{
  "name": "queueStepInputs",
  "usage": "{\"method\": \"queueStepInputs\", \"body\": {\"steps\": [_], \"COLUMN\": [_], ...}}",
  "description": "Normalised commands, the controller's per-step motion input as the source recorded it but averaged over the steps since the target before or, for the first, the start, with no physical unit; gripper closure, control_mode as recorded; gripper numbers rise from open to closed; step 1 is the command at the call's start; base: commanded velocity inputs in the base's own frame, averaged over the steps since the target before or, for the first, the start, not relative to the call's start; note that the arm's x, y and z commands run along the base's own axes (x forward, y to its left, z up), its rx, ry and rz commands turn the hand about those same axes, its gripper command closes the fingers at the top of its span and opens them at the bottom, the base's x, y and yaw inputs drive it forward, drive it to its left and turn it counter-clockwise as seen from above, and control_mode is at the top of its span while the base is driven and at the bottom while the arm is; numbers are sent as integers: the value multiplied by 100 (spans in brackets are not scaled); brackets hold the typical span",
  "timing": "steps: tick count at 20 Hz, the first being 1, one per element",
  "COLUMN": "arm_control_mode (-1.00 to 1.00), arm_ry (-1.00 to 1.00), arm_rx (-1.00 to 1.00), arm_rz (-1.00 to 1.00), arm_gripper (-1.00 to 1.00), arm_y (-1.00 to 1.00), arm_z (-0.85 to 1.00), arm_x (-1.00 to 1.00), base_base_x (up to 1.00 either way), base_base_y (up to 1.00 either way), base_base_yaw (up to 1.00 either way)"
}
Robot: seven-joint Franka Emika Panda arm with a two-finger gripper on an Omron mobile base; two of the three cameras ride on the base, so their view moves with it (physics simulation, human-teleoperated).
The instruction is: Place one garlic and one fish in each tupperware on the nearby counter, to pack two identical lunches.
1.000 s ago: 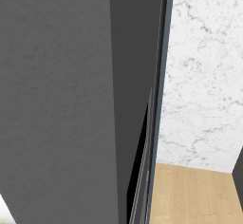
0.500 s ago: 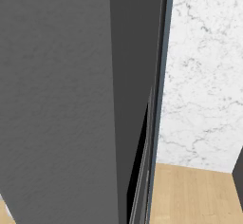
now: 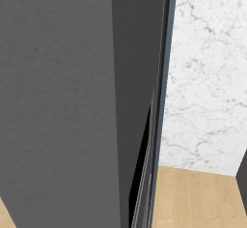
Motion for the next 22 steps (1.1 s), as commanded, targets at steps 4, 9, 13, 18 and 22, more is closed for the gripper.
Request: {"method": "queueStepInputs", "body": {"steps": [4, 9, 13, 18, 22], "arm_control_mode": [-100, -100, -100, -100, -100], "arm_ry": [12, 1, 0, 0, 0], "arm_rx": [0, 0, 0, 0, 0], "arm_rz": [0, 0, 0, 0, 0], "arm_gripper": [-100, -100, -100, -100, -100], "arm_y": [13, 3, 0, 4, 8], "arm_z": [-17, -14, -17, -25, -16], "arm_x": [74, 58, 48, 42, 40], "base_base_x": [0, 0, 0, 0, 0], "base_base_y": [0, 0, 0, 0, 0], "base_base_yaw": [0, 0, 0, 0, 0]}}
